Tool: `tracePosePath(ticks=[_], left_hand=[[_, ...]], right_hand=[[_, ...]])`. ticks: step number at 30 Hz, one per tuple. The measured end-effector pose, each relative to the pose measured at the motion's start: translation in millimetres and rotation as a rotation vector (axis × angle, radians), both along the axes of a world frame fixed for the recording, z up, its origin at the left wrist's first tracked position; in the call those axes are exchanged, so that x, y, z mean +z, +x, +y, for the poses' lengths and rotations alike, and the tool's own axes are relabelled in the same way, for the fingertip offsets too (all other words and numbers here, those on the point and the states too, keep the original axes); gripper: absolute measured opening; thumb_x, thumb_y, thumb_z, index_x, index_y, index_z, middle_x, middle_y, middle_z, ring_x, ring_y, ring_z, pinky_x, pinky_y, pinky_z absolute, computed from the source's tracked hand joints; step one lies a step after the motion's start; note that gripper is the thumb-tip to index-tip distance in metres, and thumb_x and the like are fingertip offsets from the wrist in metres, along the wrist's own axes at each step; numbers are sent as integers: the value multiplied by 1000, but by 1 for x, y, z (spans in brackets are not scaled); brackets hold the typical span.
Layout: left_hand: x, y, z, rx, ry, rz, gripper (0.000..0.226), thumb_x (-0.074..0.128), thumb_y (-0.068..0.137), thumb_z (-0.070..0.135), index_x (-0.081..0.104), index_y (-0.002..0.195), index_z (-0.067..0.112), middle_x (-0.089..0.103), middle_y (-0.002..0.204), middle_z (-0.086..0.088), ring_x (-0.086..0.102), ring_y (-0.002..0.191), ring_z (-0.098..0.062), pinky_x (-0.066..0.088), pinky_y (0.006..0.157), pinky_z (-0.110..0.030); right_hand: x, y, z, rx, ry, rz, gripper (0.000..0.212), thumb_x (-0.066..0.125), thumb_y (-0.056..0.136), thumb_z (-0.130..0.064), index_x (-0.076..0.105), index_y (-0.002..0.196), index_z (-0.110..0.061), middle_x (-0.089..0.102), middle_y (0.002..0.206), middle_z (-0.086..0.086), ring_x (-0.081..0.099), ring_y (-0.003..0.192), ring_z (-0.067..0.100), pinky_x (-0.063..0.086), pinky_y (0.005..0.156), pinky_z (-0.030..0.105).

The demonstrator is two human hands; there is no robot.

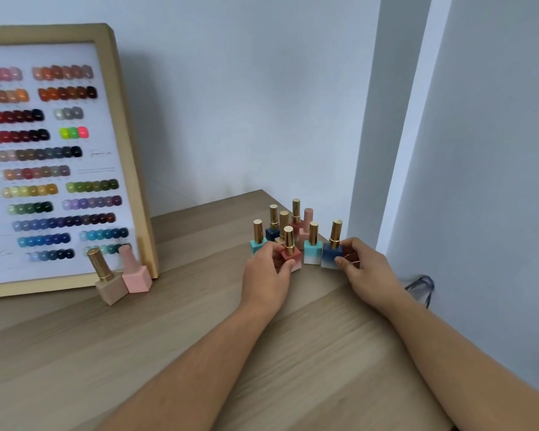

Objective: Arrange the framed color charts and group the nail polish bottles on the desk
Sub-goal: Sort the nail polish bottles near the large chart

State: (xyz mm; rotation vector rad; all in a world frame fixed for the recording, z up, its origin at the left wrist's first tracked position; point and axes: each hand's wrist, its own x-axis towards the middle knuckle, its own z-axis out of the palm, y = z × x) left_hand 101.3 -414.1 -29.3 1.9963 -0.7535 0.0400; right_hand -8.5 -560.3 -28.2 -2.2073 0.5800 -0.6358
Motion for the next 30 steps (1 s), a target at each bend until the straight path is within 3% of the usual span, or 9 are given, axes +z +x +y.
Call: tracePosePath(ticks=[5, 8, 15, 20, 24, 30], left_hand=[[-1, -1, 0, -16, 42, -6, 18, 64, 84, 20, 56, 100, 24, 62, 99, 4, 57, 94, -12, 51, 86, -30], [0, -2, 1, -13, 55, 0, 22, 64, 84, 19, 55, 104, 23, 62, 101, 3, 57, 94, -12, 51, 87, -30], [-1, -7, 23, 14, 71, 11, 33, 65, 84, 22, 52, 115, 21, 58, 101, 5, 55, 87, -5, 46, 78, -20], [-4, -8, 61, 5, 20, 22, 27, 64, 84, 22, 53, 108, 24, 56, 89, 12, 55, 79, -2, 42, 64, -13], [-2, 2, 107, 59, 6, -14, 21, 66, 83, 24, 53, 98, 30, 58, 85, 12, 56, 78, -2, 40, 60, -12], [0, 26, 184, 209, -36, -102, 17, 69, 80, 18, 56, 85, 28, 60, 78, 9, 58, 71, -4, 43, 58, -12]], right_hand=[[0, 1, 1, 2, -25, 58, 17, 56, 90, -22, 51, 106, -26, 54, 95, -4, 50, 82, 10, 36, 76, 23], [0, 1, 4, -5, -47, 87, 23, 56, 90, -21, 52, 112, -21, 55, 99, -2, 51, 84, 13, 37, 77, 24], [-1, -4, 10, -49, -1, -3, 35, 61, 87, -19, 50, 120, -20, 57, 105, -1, 54, 84, 8, 42, 74, 17], [1, -13, 21, -235, -76, -168, 21, 64, 84, -26, 48, 97, -23, 53, 99, -1, 51, 81, 9, 39, 63, 15], [4, -10, 59, -52, -180, -201, 15, 64, 83, -24, 50, 87, -25, 53, 82, -8, 49, 71, 4, 35, 59, 13], [4, 39, 134, 249, -200, -154, 11, 63, 83, -25, 55, 91, -24, 54, 85, -9, 50, 74, 3, 39, 64, 13]])
